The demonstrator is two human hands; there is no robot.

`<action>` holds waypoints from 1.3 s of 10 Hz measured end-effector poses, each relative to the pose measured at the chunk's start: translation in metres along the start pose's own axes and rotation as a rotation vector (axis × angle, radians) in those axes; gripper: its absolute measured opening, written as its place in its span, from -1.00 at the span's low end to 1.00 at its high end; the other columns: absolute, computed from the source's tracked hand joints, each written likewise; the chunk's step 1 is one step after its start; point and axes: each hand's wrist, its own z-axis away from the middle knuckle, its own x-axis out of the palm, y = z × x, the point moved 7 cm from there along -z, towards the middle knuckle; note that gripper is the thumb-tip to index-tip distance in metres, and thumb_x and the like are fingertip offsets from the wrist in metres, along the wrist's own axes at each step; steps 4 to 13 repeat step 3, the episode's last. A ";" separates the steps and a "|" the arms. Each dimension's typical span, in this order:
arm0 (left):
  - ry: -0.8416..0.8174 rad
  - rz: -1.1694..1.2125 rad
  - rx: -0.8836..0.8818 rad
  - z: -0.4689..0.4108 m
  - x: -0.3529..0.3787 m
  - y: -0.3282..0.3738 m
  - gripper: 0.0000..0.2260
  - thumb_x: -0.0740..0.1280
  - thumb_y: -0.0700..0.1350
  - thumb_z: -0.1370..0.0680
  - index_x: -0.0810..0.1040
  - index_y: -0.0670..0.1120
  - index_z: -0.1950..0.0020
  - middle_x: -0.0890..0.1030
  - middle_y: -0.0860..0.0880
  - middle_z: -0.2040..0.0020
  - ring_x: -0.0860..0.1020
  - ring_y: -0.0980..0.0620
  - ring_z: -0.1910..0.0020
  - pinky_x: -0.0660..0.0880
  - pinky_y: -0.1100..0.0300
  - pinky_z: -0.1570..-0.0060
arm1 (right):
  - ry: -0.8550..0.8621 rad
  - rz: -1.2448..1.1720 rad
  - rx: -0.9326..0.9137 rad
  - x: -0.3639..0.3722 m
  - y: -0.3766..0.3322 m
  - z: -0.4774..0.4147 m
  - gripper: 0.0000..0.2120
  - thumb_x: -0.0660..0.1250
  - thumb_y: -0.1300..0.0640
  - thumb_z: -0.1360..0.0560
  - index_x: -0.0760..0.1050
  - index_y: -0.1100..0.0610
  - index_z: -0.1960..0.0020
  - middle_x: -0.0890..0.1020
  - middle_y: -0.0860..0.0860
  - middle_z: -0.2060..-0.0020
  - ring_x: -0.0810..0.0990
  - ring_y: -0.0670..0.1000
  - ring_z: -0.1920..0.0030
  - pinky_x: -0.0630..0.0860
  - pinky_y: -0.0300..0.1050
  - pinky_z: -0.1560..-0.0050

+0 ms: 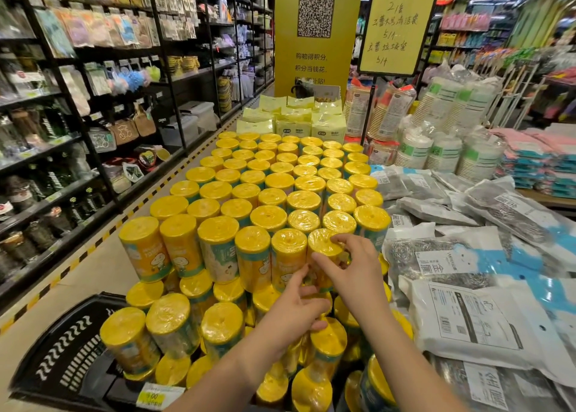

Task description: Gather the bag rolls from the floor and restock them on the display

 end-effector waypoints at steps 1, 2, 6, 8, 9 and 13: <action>-0.023 -0.030 -0.025 -0.003 0.001 -0.002 -0.16 0.47 -0.10 -0.49 0.05 0.26 -0.60 0.44 0.02 -0.38 0.62 0.07 -0.19 0.65 0.04 -0.07 | 0.000 0.061 -0.025 0.004 0.001 0.004 -0.56 0.46 -0.21 -0.46 0.51 -0.11 -0.28 0.41 -0.13 -0.18 0.38 -0.27 -0.04 0.41 -0.37 0.12; -0.035 -0.128 -0.058 0.002 0.000 0.002 -0.22 0.45 -0.10 -0.51 0.11 0.20 -0.60 0.46 0.04 -0.39 0.66 0.03 -0.11 0.66 -0.01 -0.05 | -0.012 0.108 -0.027 0.004 0.003 0.008 -0.54 0.44 -0.18 -0.49 0.50 -0.11 -0.34 0.39 -0.12 -0.18 0.41 -0.20 -0.10 0.49 -0.20 0.05; 0.103 -0.308 0.072 0.009 -0.012 0.030 -0.37 0.41 -0.07 -0.54 0.23 0.15 -0.56 0.49 0.09 -0.38 0.66 0.06 -0.07 0.65 0.03 -0.05 | -0.057 0.130 -0.032 0.000 -0.001 0.005 -0.52 0.45 -0.15 -0.49 0.48 -0.12 -0.37 0.41 -0.10 -0.18 0.48 -0.11 -0.15 0.45 -0.20 -0.01; 0.103 -0.308 0.072 0.009 -0.012 0.030 -0.37 0.41 -0.07 -0.54 0.23 0.15 -0.56 0.49 0.09 -0.38 0.66 0.06 -0.07 0.65 0.03 -0.05 | -0.057 0.130 -0.032 0.000 -0.001 0.005 -0.52 0.45 -0.15 -0.49 0.48 -0.12 -0.37 0.41 -0.10 -0.18 0.48 -0.11 -0.15 0.45 -0.20 -0.01; 0.103 -0.308 0.072 0.009 -0.012 0.030 -0.37 0.41 -0.07 -0.54 0.23 0.15 -0.56 0.49 0.09 -0.38 0.66 0.06 -0.07 0.65 0.03 -0.05 | -0.057 0.130 -0.032 0.000 -0.001 0.005 -0.52 0.45 -0.15 -0.49 0.48 -0.12 -0.37 0.41 -0.10 -0.18 0.48 -0.11 -0.15 0.45 -0.20 -0.01; 0.103 -0.308 0.072 0.009 -0.012 0.030 -0.37 0.41 -0.07 -0.54 0.23 0.15 -0.56 0.49 0.09 -0.38 0.66 0.06 -0.07 0.65 0.03 -0.05 | -0.057 0.130 -0.032 0.000 -0.001 0.005 -0.52 0.45 -0.15 -0.49 0.48 -0.12 -0.37 0.41 -0.10 -0.18 0.48 -0.11 -0.15 0.45 -0.20 -0.01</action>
